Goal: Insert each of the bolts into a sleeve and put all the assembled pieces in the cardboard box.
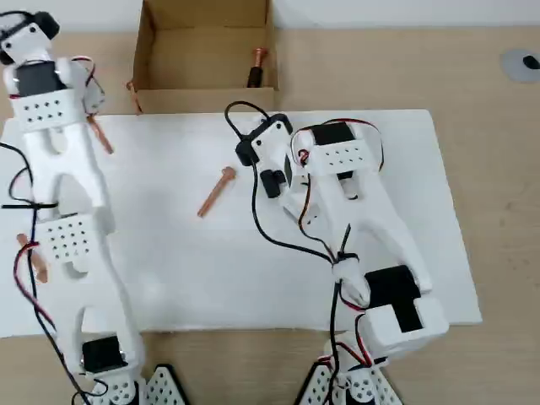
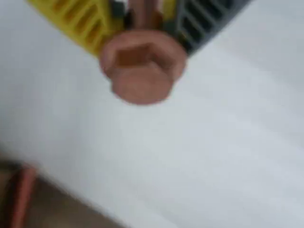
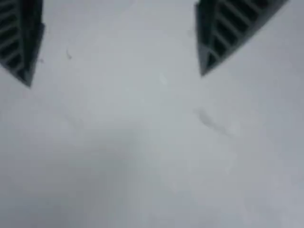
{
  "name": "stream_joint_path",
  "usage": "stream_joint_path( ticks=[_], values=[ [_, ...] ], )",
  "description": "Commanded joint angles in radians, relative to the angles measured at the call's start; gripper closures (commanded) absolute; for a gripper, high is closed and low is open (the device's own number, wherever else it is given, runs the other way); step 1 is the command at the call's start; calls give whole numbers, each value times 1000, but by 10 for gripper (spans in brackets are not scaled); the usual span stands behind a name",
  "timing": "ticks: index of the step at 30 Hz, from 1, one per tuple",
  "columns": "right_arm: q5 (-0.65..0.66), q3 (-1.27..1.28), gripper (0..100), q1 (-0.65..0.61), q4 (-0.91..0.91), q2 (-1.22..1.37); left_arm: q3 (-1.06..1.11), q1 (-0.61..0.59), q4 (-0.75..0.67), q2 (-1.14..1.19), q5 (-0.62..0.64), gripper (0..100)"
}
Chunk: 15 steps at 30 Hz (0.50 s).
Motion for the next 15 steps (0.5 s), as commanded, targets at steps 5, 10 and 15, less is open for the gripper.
stream_joint_path(
  ticks=[5,10,15],
  values=[
    [-107,-217,731,-71,-49,44,407,11,5,-308,-325,997],
    [-172,-453,731,-166,2,226,661,63,2,-535,-319,991],
    [-239,-668,731,-183,97,409,829,61,-40,-702,-270,991]
  ],
)
